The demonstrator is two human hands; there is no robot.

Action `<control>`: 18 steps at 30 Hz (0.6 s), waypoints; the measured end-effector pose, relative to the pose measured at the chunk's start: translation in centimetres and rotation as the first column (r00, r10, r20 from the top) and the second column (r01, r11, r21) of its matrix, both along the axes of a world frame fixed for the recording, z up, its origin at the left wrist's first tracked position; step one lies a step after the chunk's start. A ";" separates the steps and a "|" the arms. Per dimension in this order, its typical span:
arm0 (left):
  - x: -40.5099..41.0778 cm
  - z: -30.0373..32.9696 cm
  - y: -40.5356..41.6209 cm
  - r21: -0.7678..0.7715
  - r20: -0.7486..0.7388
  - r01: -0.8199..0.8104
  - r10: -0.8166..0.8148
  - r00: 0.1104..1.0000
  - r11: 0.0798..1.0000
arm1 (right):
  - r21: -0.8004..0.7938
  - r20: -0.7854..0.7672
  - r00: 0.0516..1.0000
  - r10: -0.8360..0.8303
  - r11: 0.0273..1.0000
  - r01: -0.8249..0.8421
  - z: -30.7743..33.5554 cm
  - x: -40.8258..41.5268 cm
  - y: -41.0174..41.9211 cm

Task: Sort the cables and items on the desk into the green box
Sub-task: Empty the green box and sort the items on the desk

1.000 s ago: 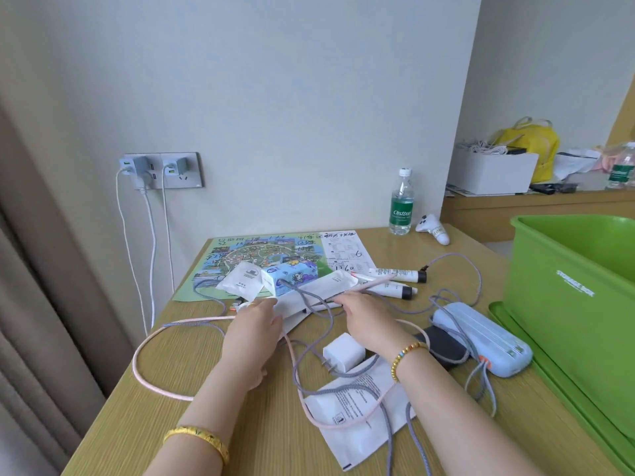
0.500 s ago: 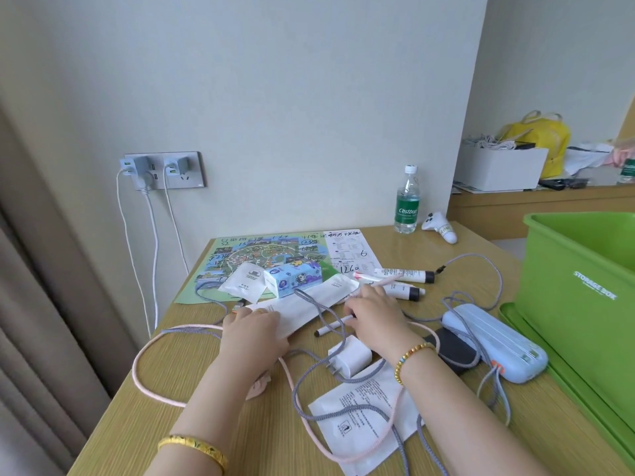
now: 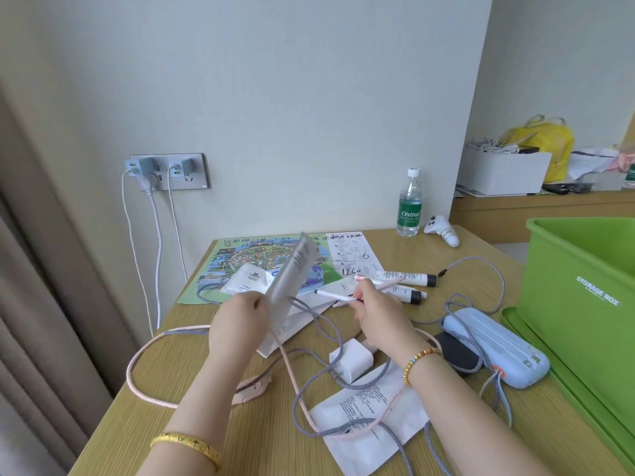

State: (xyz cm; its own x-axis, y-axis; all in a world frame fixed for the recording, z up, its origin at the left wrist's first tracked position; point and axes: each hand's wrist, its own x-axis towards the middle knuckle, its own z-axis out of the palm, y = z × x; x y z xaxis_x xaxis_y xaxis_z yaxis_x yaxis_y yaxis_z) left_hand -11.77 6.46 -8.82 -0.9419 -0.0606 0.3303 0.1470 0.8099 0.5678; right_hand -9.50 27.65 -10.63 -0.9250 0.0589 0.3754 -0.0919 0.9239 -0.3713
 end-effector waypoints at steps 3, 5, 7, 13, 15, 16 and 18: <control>-0.2 0.2 -0.1 0.331 0.066 -0.003 -0.020 0.998 0.944 | -0.358 -0.007 1.000 -0.021 0.934 0.017 0.9 -0.2 0.1; 0.0 0.6 -0.3 0.554 0.111 -0.012 -0.059 0.992 0.833 | -0.501 -0.032 0.999 -0.019 0.866 0.001 1.5 -0.1 0.0; 0.3 0.9 -0.3 0.671 0.128 -0.026 -0.081 0.988 0.741 | -0.585 -0.060 0.998 -0.014 0.811 -0.024 2.2 0.1 -0.1; 2.6 2.4 1.3 0.603 -0.080 0.073 -0.031 0.996 0.794 | -0.654 -0.086 0.996 -0.023 0.756 -0.039 3.9 2.4 -0.9; 4.2 3.0 2.0 0.541 -0.196 0.131 -0.026 0.980 0.831 | -0.686 -0.122 0.992 -0.019 0.724 -0.070 4.8 4.0 -0.8; 5.2 3.4 2.4 0.504 -0.252 0.156 -0.028 0.967 0.849 | -0.695 -0.148 0.989 -0.026 0.714 -0.085 5.4 4.9 -0.5; 6.9 4.5 3.7 0.449 -0.319 0.198 -0.050 0.946 0.871 | -0.687 -0.207 0.976 -0.073 0.721 -0.091 6.8 6.8 0.4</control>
State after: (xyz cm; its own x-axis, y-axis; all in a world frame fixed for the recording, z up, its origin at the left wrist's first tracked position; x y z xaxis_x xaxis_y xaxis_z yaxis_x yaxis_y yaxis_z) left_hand -4.90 10.20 -4.30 -0.8192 -0.1667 0.5488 0.4441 0.4213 0.7908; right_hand -2.73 28.05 -3.88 -0.8330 0.3691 0.4121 -0.2481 0.4165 -0.8746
